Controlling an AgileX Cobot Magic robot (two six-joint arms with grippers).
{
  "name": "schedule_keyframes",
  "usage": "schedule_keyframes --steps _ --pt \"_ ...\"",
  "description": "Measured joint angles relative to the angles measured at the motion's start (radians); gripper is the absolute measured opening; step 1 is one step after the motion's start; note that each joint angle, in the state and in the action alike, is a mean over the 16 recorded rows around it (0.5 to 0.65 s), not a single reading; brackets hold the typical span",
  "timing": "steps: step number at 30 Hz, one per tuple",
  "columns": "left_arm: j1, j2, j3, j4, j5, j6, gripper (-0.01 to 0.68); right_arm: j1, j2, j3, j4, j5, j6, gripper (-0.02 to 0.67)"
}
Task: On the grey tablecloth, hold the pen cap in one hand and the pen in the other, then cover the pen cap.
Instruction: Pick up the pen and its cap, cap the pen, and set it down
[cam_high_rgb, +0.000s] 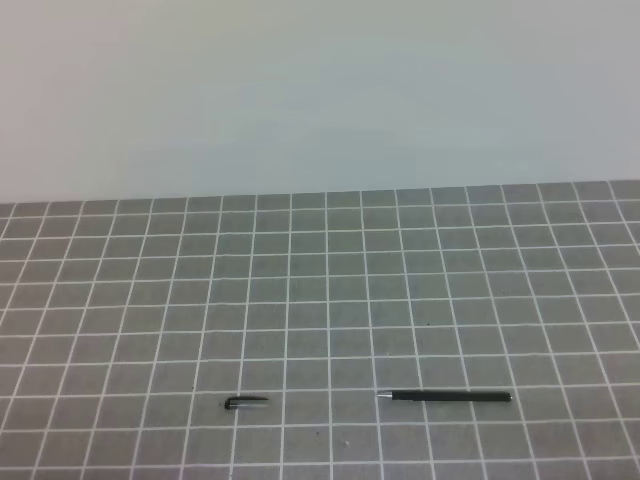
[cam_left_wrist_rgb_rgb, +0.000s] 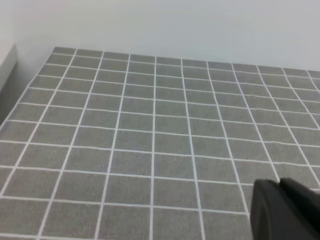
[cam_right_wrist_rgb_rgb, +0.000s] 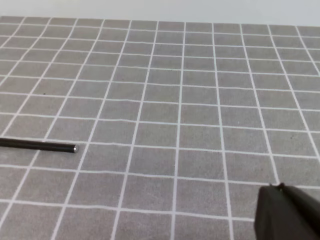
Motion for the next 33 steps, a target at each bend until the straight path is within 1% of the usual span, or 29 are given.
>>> schedule_keyframes --steps 11,25,33 --pt "0.000 -0.003 0.008 0.000 0.000 0.000 -0.001 0.000 -0.001 -0.002 0.023 -0.001 0.000 0.003" --pt "0.000 -0.002 0.019 0.000 0.000 0.000 -0.002 0.000 -0.003 0.001 0.148 -0.004 0.000 0.004" --pt "0.000 -0.002 0.019 0.000 0.000 0.000 -0.001 0.000 -0.003 0.004 0.137 -0.002 0.000 0.004"
